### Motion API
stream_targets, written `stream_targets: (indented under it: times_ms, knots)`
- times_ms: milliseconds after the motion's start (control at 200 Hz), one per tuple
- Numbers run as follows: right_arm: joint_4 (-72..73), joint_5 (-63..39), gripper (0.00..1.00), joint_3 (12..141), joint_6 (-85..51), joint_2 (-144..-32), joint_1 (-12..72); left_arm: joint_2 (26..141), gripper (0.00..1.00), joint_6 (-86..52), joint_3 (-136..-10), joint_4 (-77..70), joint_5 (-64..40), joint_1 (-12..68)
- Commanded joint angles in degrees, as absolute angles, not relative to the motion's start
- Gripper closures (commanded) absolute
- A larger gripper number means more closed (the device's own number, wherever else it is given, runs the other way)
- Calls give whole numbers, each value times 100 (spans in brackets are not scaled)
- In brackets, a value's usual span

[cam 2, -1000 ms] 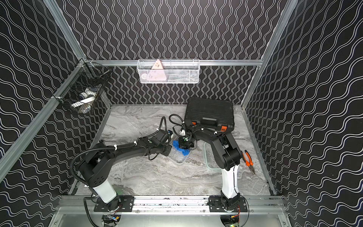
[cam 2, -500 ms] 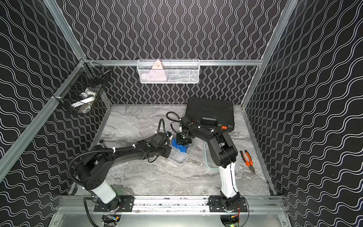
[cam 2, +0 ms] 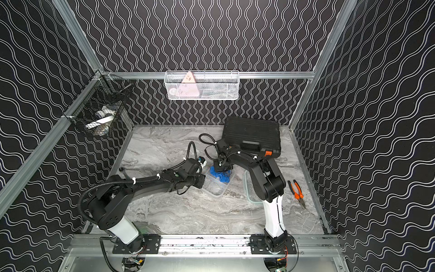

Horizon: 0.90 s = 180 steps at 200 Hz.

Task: Wipe the insides of the lunch boxes
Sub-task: Wipe the dirt inside the lunch box.

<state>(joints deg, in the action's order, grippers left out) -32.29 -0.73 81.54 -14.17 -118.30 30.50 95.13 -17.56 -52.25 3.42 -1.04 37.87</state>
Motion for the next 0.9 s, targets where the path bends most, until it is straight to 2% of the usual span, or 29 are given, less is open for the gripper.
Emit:
stream_targets:
  times_ms: [0,205,510,750,896]
  knots:
    - [-4338,1602,100,7842,-1180,-11913,2913,9452,99,-1780,-5252,515,-220,3600]
    - [-4526,756,100,7370,-944,-11447,2909,9435,99,-2086,-5211,533,-269,3058]
    - [-4041,-2508,100,7178,-829,-11016,2918,9530,99,-2214,-5282,424,-315,3031]
    - [-3219,-3643,100,7271,-1486,-11296,2936,9588,99,-2383,-5237,228,-414,3145]
    - [-3147,-3261,100,7346,-1662,-11244,2904,9607,99,-2385,-5253,310,-308,3177]
